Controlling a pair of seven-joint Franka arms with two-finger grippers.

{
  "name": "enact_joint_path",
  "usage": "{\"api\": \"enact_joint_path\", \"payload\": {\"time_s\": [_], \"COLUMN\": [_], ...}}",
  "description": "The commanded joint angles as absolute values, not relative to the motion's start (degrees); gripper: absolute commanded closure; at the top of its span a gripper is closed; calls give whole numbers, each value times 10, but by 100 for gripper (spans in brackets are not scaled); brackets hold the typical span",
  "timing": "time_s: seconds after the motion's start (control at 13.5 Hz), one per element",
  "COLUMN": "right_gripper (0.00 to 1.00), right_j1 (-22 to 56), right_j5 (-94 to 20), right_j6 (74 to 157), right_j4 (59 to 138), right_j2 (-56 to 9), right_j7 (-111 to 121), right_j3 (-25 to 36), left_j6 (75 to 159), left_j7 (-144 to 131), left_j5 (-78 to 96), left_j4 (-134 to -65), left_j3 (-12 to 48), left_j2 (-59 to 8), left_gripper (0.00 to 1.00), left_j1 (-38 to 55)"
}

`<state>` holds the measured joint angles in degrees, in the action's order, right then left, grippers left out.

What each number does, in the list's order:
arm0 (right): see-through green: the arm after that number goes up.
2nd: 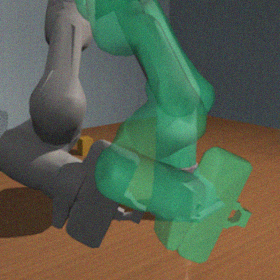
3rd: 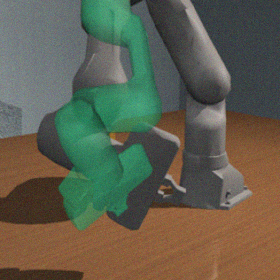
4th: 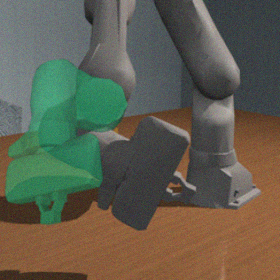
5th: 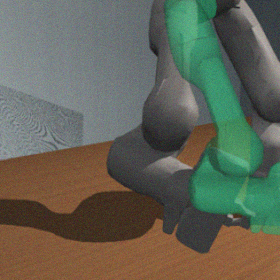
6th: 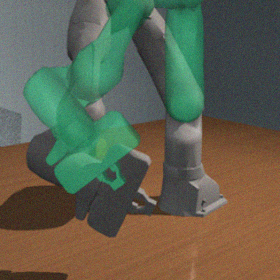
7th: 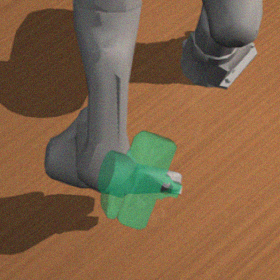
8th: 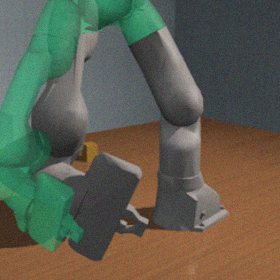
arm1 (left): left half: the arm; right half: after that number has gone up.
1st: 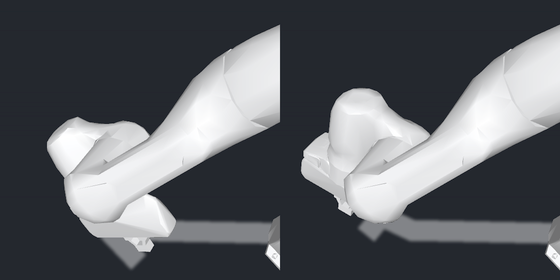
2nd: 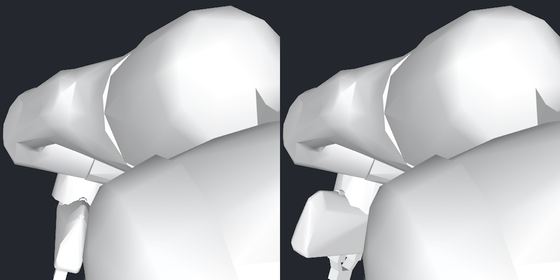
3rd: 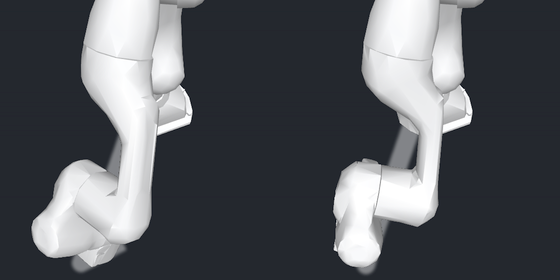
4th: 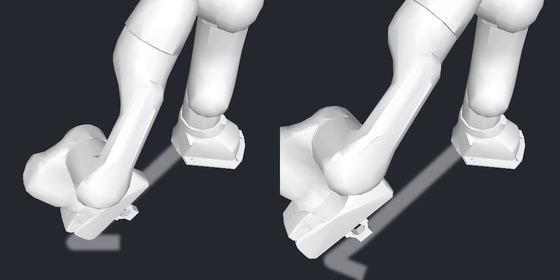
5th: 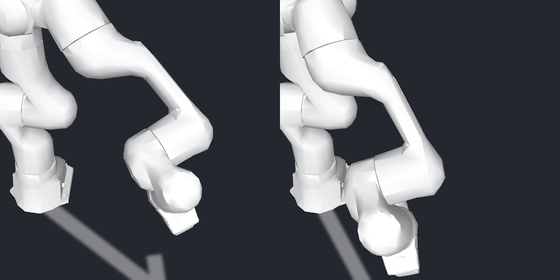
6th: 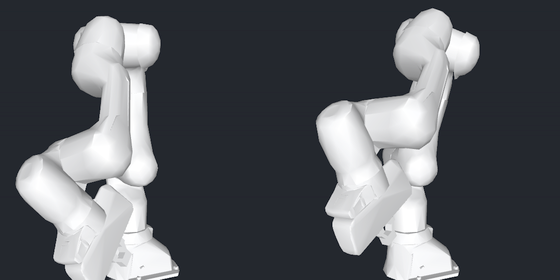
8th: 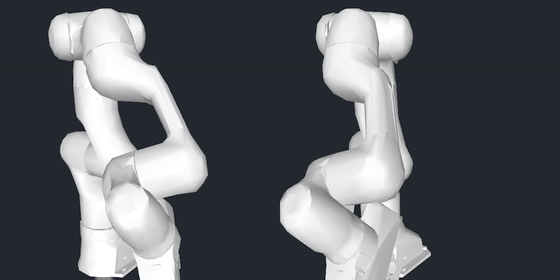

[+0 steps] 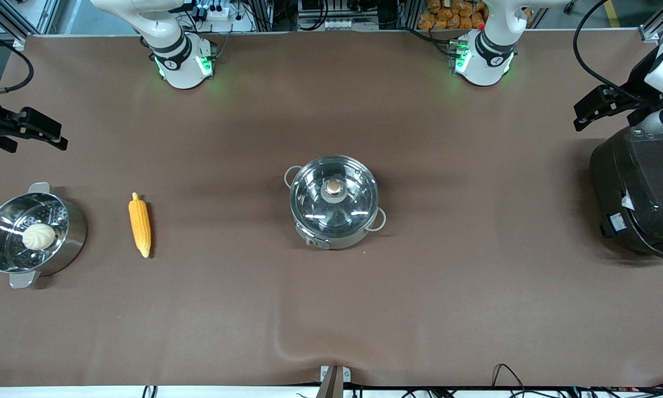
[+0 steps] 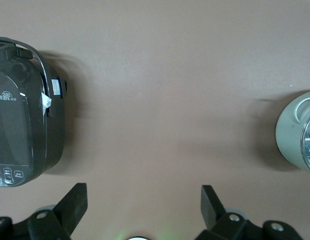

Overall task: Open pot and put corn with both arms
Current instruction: 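Reach the left gripper to the glass lid while the right gripper reaches the corn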

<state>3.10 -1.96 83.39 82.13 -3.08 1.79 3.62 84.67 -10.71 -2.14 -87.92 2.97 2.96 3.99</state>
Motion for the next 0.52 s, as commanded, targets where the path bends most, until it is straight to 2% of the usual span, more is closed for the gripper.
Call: {"api": "enact_joint_path", "payload": {"time_s": [0.0, 0.22, 0.44], "right_gripper": [0, 0, 0], "right_j1": [26, 25, 22], "right_j5": [-23, -22, -22], "right_j6": [825, 825, 824], "right_j4": [808, 807, 809], "right_j2": [-33, -33, -33], "right_j7": [13, 11, 11], "right_j3": [34, 35, 35], "left_j6": [837, 829, 851], "left_j7": [-94, -103, -148], "left_j5": [-7, -11, -9], "left_j4": [-873, -848, -839], "left_j3": [30, 46, 91], "left_j2": [30, -3, -53], "left_gripper": [0, 0, 0], "left_j1": [39, 50, 85]}}
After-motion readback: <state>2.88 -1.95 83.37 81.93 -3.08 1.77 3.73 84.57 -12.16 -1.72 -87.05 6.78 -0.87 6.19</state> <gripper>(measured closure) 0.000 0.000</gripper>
